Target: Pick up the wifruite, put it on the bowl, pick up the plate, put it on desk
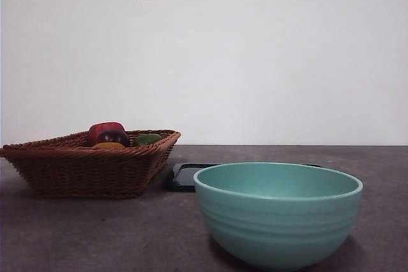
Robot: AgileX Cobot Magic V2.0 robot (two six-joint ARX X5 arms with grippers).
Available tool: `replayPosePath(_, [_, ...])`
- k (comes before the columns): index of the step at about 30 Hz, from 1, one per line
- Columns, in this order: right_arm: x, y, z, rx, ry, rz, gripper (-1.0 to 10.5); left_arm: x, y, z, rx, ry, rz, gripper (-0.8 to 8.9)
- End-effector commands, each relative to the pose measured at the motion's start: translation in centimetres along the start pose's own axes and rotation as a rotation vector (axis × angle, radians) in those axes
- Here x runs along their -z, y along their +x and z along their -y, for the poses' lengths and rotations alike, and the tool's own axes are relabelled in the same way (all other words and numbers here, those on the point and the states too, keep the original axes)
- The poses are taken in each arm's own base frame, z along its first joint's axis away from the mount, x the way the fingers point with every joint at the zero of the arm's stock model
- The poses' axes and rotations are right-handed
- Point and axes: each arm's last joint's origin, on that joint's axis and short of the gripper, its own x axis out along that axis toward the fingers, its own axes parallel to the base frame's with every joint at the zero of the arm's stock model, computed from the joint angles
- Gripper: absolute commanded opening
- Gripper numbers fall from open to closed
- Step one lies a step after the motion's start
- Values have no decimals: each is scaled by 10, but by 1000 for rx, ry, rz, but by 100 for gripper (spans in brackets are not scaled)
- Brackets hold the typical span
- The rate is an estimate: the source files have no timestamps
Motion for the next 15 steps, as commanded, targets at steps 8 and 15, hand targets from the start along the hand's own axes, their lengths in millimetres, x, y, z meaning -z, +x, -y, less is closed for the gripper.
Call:
replayPosePath(8, [-4,-3,-2,-3,3,17,597,-5,-3,3,6,1,24,655])
replayPosePath(15, [-4,-3,-2,-3,3,18,597,-7,3,-4,-66,-90,0,655])
